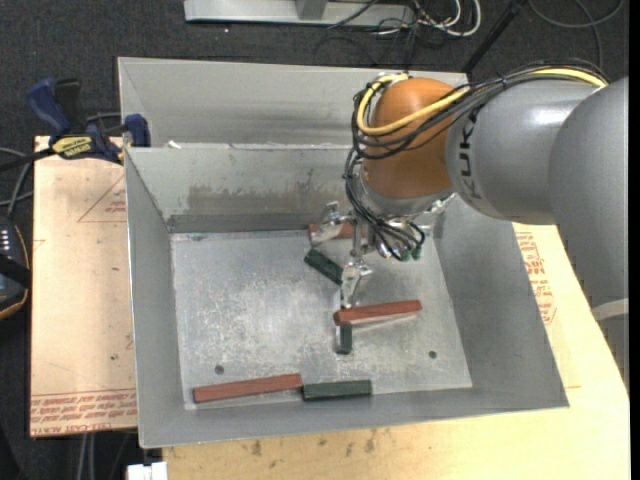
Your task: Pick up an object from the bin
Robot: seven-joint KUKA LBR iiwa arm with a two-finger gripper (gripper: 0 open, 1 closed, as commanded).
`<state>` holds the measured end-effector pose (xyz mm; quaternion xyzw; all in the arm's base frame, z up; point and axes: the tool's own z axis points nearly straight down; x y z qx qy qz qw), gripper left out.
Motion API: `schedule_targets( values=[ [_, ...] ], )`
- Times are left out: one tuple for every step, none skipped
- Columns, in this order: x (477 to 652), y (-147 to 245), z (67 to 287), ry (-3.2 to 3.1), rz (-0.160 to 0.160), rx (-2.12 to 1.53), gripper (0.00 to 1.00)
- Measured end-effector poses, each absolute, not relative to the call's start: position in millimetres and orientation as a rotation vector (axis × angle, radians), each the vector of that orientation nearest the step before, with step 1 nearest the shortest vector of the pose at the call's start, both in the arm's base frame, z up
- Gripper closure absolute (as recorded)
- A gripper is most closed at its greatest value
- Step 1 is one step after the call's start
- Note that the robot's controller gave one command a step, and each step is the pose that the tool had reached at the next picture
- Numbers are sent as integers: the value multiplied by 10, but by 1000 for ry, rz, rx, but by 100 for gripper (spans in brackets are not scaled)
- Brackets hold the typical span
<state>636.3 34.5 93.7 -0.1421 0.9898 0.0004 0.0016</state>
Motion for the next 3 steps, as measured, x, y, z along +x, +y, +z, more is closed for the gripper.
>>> schedule_targets(
  values=[
    [6538,331,798,3108,4,-207,100],
    [6538,330,798,3108,4,-206,100],
    [6386,224,2304,3122,0,-270,100]
  ],
)
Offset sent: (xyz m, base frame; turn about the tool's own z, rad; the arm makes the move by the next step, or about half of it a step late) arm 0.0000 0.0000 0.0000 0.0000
